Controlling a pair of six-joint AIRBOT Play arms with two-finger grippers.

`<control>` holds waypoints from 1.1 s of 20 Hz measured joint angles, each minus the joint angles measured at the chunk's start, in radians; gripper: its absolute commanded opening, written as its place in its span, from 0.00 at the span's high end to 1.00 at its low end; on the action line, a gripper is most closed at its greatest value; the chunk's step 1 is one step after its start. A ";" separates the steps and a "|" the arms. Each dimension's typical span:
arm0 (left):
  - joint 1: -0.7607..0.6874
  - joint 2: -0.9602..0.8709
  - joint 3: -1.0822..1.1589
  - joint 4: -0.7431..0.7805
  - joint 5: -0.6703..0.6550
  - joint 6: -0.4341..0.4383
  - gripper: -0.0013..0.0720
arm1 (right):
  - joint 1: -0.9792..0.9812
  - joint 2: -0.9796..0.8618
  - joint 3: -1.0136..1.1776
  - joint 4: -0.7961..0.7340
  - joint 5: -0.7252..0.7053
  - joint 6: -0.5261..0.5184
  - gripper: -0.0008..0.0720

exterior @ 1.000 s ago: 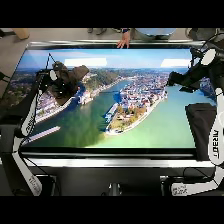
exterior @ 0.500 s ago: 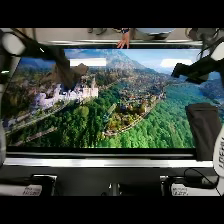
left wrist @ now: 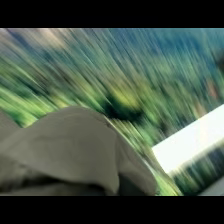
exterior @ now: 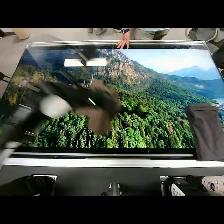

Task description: Fold the shirts.

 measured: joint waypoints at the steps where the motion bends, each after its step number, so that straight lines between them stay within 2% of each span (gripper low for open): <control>1: -0.039 -0.027 -0.031 -0.003 0.018 -0.021 0.00 | 0.000 0.017 0.000 -0.006 0.015 0.000 0.06; 3: -0.071 -0.070 -0.038 0.014 -0.024 -0.029 0.00 | 0.000 0.030 -0.009 -0.010 0.058 0.008 0.06; 5: -0.036 -0.074 0.002 0.105 -0.119 -0.006 0.00 | 0.000 0.019 -0.044 -0.001 0.095 0.012 0.06; 8: 0.145 -0.048 0.048 0.246 -0.245 0.020 0.00 | 0.000 -0.025 -0.167 0.072 0.132 0.015 0.06; 10: 0.317 -0.048 0.040 0.242 -0.285 0.028 0.00 | 0.000 -0.059 -0.292 0.137 0.136 0.003 0.06; 12: 0.482 -0.066 -0.010 0.169 -0.295 0.032 0.00 | 0.000 -0.090 -0.429 0.208 0.116 -0.015 0.06; 15: 0.652 -0.119 -0.131 -0.028 -0.254 0.074 0.00 | 0.000 -0.129 -0.612 0.301 0.067 -0.044 0.06; 20: 0.701 -0.227 -0.255 -0.270 -0.136 0.157 0.01 | 0.000 -0.169 -0.849 0.393 -0.022 -0.093 0.03; 21: 0.694 -0.245 -0.265 -0.291 -0.114 0.164 0.08 | 0.000 -0.173 -0.898 0.414 -0.034 -0.105 0.03; 22: 0.686 -0.257 -0.271 -0.310 -0.089 0.170 0.32 | 0.000 -0.175 -0.944 0.432 -0.044 -0.116 0.03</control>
